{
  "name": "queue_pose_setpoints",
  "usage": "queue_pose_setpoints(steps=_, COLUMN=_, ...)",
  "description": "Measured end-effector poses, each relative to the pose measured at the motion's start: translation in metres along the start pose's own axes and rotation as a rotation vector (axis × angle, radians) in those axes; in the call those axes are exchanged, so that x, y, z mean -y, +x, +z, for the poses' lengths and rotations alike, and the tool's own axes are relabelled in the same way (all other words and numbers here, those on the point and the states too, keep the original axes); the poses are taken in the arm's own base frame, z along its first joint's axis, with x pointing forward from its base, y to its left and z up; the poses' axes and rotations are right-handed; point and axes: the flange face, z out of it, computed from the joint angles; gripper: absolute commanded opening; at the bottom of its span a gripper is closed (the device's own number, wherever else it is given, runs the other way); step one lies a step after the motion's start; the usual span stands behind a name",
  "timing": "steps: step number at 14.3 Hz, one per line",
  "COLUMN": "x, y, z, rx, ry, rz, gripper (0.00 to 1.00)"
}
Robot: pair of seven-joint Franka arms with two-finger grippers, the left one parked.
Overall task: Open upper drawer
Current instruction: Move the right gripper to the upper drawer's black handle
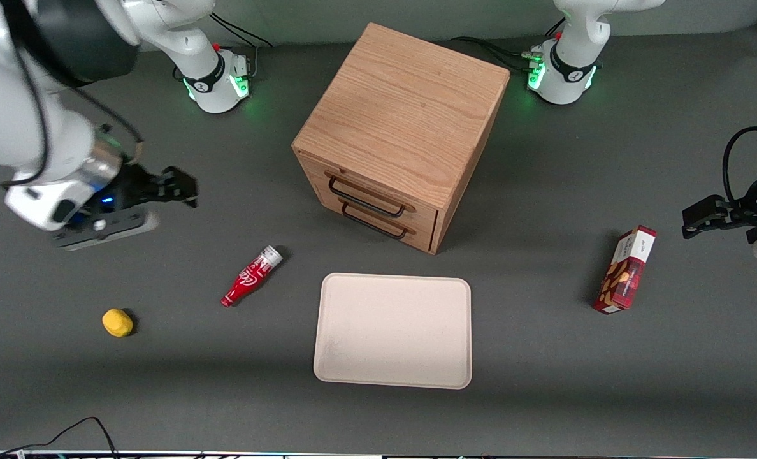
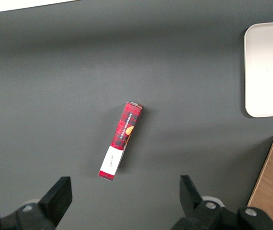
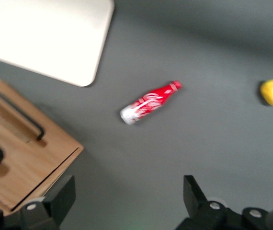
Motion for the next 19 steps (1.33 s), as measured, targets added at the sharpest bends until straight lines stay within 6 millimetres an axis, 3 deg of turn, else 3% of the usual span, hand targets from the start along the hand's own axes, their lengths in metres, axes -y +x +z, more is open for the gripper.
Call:
queue_pose_setpoints(steps=3, x=0.051, y=0.009, z=0.011, rx=0.009, ry=-0.001, rz=-0.193, gripper=1.0)
queue_pose_setpoints(steps=9, x=0.121, y=0.038, z=0.069, rx=0.064, ry=0.126, rz=-0.462, gripper=1.0)
queue_pose_setpoints(steps=14, x=0.158, y=0.061, z=0.119, rx=0.048, ry=0.253, rz=-0.53, gripper=1.0)
queue_pose_setpoints(steps=19, x=0.19, y=0.07, z=0.155, rx=0.047, ry=0.292, rz=-0.574, gripper=1.0)
